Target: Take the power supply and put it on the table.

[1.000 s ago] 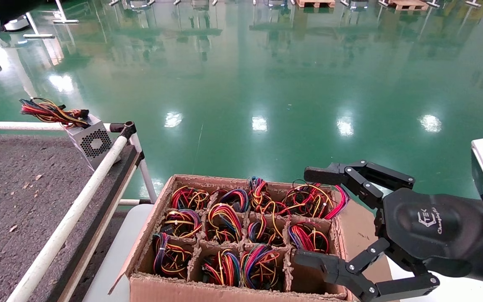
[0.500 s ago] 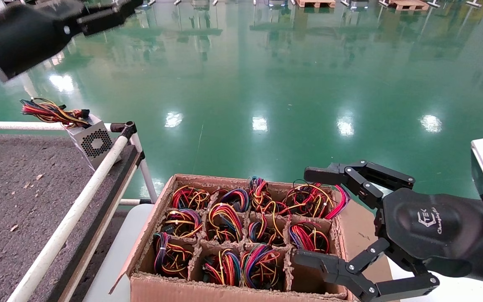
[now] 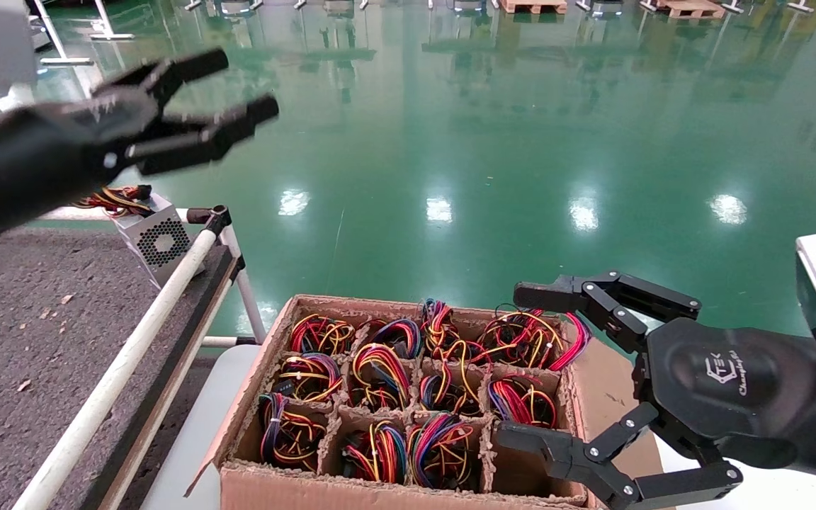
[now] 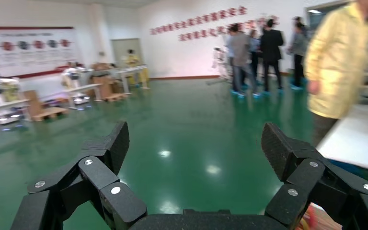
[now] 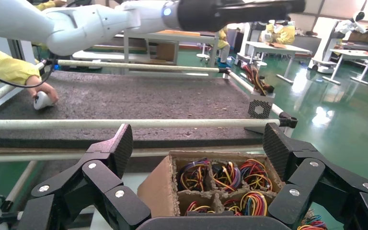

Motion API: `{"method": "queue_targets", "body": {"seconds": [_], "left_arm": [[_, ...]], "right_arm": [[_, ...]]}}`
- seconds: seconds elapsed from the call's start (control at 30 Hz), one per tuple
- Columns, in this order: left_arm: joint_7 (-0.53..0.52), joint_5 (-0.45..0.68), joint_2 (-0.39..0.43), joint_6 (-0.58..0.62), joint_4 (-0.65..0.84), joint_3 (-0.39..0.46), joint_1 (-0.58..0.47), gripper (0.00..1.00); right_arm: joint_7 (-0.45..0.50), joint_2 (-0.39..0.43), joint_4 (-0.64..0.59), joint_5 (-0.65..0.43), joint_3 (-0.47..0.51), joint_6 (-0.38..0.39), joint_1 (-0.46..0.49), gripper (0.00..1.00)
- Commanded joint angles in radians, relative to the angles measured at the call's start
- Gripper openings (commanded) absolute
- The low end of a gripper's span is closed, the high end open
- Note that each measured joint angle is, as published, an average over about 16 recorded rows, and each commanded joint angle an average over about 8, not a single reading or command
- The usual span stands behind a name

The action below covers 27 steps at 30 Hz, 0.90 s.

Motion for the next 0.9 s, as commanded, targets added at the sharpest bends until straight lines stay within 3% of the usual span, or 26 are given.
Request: {"method": "queue_targets", "body": {"seconds": [0.03, 0.57, 0.9], "left_arm": [[-0.016, 0.002, -0.019, 0.031, -0.043, -0.016, 0.032, 1.00], [-0.138, 0.021, -0.166, 0.276, -0.379, -0.139, 0.285, 1.00], [-0.169, 0.027, -0.209, 0.349, -0.478, -0.176, 0.359, 1.00]], "right_arm": [[0.000, 0.000, 0.000, 0.000, 0.000, 0.000, 0.000, 1.00], [0.000, 0.000, 0.000, 0.000, 0.000, 0.000, 0.000, 1.00], [0.000, 0.000, 0.000, 0.000, 0.000, 0.000, 0.000, 1.00]]}}
